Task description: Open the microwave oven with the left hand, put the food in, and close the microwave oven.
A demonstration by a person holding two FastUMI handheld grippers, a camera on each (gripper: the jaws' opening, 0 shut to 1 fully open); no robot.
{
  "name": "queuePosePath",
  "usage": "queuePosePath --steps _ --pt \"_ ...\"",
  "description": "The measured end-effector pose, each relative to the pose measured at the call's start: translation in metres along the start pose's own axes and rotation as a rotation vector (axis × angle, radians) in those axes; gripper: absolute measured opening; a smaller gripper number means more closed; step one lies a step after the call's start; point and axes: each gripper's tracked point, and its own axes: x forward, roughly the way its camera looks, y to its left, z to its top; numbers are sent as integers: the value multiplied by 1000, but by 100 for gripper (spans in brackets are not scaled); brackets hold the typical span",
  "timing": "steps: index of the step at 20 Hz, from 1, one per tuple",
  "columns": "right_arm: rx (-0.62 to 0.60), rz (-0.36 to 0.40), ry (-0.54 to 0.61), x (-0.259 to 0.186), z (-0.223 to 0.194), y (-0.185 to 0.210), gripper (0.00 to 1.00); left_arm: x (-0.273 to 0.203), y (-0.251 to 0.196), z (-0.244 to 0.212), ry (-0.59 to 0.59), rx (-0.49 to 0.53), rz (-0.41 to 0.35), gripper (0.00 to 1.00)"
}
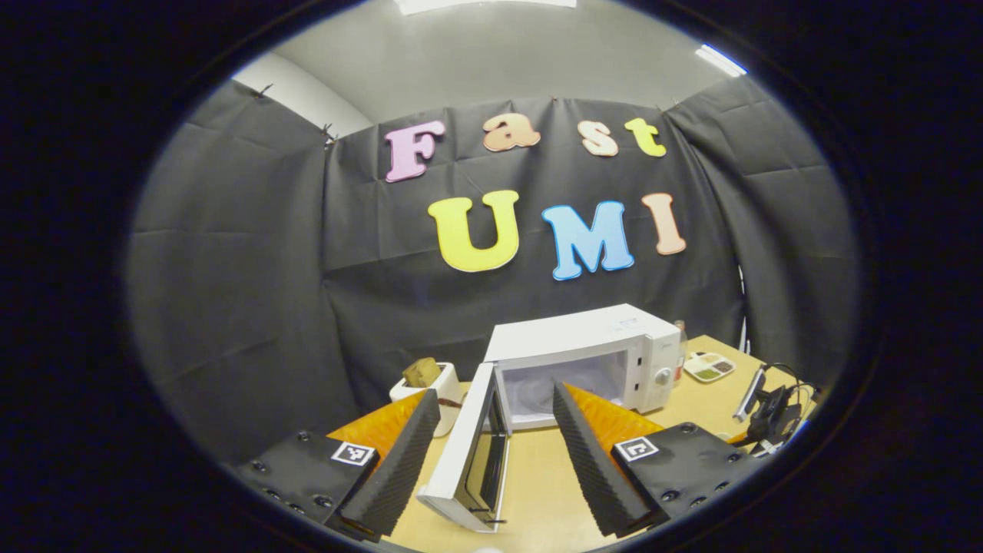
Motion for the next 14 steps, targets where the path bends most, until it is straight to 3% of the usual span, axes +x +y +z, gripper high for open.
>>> queuePosePath --steps 2,8,14 --pt "10 28 25 4 1 1 67 2 0 -3 7 3 -1 99" --pt "44 44 25 -1 8 2 70 8 3 -2 6 -8 1 100" --pt "239 99 -79 -26 79 10 69 7 19 -11 20 -15 16 100"
